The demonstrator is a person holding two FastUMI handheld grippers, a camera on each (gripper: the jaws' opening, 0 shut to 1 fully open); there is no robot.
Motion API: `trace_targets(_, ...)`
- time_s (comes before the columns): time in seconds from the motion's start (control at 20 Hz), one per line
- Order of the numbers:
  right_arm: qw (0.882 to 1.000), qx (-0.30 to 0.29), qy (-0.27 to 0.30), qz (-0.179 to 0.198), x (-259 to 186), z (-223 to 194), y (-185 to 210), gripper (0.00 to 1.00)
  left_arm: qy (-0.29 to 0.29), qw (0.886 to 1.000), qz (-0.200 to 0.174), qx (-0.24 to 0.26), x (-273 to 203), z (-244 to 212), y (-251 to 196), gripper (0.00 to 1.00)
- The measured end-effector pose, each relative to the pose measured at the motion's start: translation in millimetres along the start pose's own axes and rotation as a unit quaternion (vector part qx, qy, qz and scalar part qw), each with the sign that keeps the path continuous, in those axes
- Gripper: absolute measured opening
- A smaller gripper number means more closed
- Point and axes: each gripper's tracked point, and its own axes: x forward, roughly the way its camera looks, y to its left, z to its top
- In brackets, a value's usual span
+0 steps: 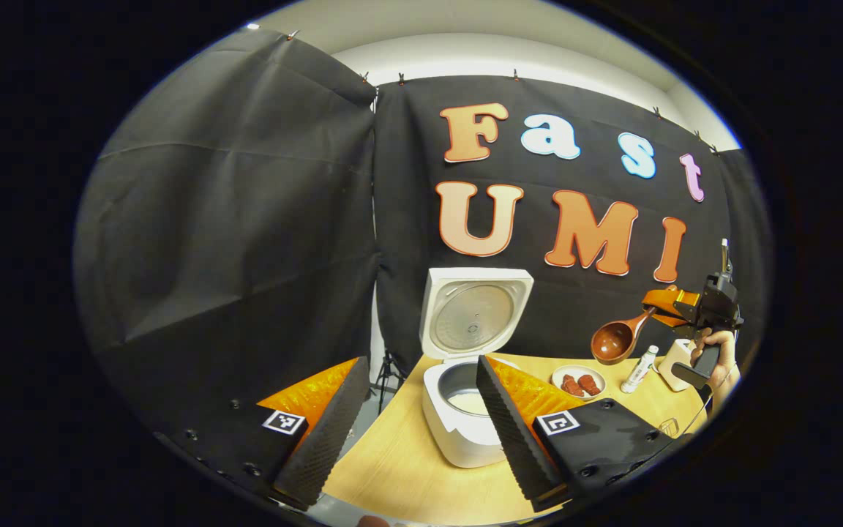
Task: Close the left gripper, press the button to open the rice cooker; take a wooden spoon from the chopstick holder with the right hand, scoop a spoonful of rice and pour it into the rice cooker, then put the wooden spoon back into the chopstick holder.
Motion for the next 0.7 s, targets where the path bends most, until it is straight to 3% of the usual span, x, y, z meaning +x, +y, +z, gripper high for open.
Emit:
trace_targets(0.35,0.995,-0.022,-0.051,-0.086,-98.5,55.7,-103.8,0.02,-0.005,1.0,-0.03,0.0,9.7,3.1,-35.8,1.0)
trace_targets(0.7,0.981,-0.048,-0.068,-0.175,-184.9,56.5,-206.9,0.02,-0.023,0.999,-0.034,0.013,20.4,22.8,-59.4,1.0)
